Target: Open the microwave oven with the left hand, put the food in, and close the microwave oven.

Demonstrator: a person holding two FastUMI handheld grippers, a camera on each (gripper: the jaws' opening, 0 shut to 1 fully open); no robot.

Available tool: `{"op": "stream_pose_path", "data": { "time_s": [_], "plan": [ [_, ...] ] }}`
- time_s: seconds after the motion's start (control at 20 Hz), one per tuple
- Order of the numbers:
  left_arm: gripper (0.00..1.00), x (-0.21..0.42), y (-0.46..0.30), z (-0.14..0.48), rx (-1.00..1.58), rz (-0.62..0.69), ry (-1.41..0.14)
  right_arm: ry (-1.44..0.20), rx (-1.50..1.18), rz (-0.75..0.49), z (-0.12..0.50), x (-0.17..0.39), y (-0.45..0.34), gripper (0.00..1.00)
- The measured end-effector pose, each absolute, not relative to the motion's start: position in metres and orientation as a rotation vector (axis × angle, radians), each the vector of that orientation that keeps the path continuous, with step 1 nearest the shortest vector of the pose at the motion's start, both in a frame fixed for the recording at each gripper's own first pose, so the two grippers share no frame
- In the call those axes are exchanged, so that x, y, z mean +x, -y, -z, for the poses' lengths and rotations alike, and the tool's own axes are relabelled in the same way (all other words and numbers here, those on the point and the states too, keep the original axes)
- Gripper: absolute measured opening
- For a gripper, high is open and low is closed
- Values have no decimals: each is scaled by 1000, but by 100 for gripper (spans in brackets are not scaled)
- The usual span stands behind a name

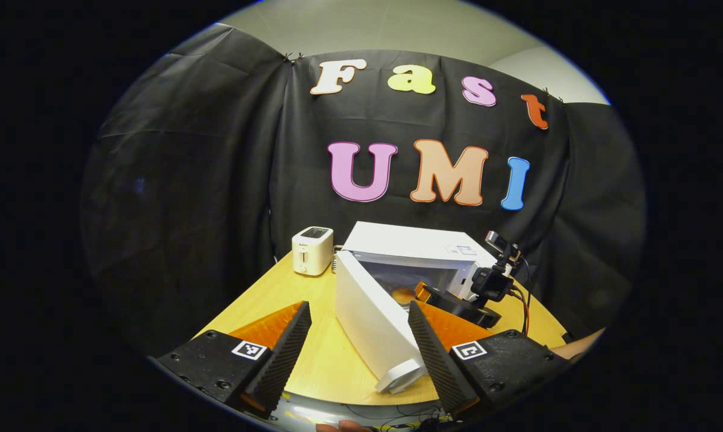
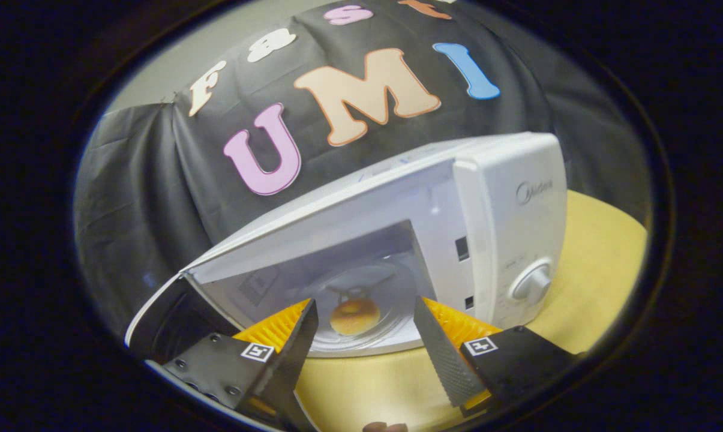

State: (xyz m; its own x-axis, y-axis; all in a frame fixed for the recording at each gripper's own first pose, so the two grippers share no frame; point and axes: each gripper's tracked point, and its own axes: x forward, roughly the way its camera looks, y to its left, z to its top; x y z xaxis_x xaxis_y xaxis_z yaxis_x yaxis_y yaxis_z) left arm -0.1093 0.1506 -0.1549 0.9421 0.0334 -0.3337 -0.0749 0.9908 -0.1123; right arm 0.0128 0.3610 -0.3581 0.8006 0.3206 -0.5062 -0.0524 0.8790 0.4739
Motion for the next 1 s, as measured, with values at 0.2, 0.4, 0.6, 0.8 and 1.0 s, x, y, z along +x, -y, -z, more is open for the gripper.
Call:
{"op": "stream_pose_path", "data": {
  "time_s": [0.2, 0.4, 0.6, 0.8, 1.0],
  "plan": [
    [96, -105, -138, 154, -115, -33, -325, -566, 418, -231, 330, 6, -328, 89],
    [99, -105, -137, 168, -120, -46, -330, -485, 311, -299, 291, -5, -294, 89],
    [96, -111, -143, 179, -136, -83, -319, -431, 220, -356, 253, -23, -255, 89],
    [96, -118, -157, 200, -131, -133, -346, -379, 191, -343, 210, -40, -210, 89],
    [96, -124, -162, 222, -126, -153, -381, -332, 168, -304, 171, -46, -168, 89]
  ]
}}
